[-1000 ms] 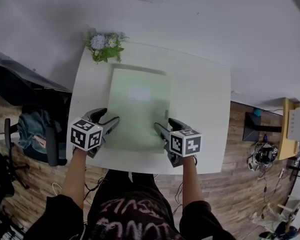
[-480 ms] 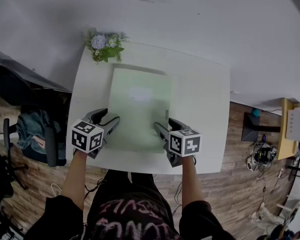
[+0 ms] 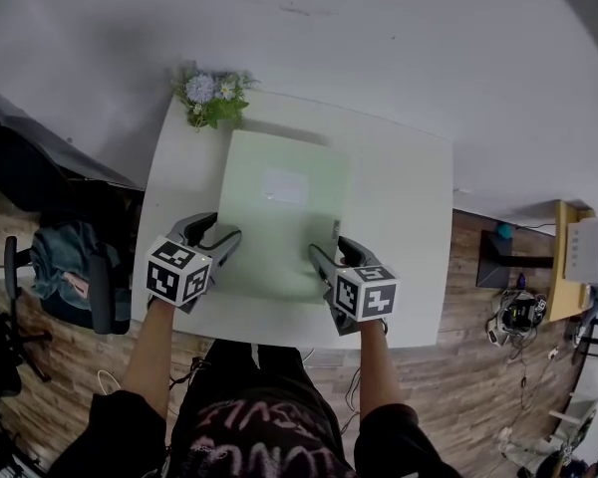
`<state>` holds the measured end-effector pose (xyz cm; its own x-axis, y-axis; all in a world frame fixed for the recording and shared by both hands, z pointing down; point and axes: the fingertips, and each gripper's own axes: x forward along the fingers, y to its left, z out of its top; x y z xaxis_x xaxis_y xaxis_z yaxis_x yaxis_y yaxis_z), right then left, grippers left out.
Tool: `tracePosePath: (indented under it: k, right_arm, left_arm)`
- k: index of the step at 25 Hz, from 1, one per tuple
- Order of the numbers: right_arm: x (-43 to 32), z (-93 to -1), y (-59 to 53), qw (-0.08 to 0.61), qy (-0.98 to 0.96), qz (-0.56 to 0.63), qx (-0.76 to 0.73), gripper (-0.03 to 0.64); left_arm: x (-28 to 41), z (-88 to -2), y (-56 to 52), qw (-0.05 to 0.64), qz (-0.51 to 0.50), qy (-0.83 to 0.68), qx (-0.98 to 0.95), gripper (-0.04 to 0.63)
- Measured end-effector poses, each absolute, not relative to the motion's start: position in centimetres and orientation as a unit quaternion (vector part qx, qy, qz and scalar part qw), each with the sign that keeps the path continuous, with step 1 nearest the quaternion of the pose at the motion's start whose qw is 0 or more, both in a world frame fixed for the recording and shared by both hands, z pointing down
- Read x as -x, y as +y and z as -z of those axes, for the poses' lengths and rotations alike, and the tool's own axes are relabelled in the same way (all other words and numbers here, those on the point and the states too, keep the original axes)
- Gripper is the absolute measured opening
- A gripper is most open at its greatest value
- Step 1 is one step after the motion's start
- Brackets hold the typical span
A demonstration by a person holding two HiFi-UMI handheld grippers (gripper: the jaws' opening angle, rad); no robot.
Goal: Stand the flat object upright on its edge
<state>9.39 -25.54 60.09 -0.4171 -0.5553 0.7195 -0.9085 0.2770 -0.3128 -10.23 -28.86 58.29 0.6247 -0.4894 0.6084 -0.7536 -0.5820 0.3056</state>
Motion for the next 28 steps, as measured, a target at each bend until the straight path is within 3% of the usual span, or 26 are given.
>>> tracePosePath:
  k: [17,28]
  right_arm:
    - [-9.3,-54.5,-29.9,0.228,-0.766,-0.226,-0.556,0.275]
    - [-8.6,-52.6,-31.4,0.171,-0.769,-0.122,-0.604,0.275]
  left_arm:
    - [10.1,-52.3,-33.8,0.16,-0.186,-0.383,-0.891,0.238]
    - [10.7,-49.9,-35.8,0.062,-0.114,-0.403,-0.906,0.232]
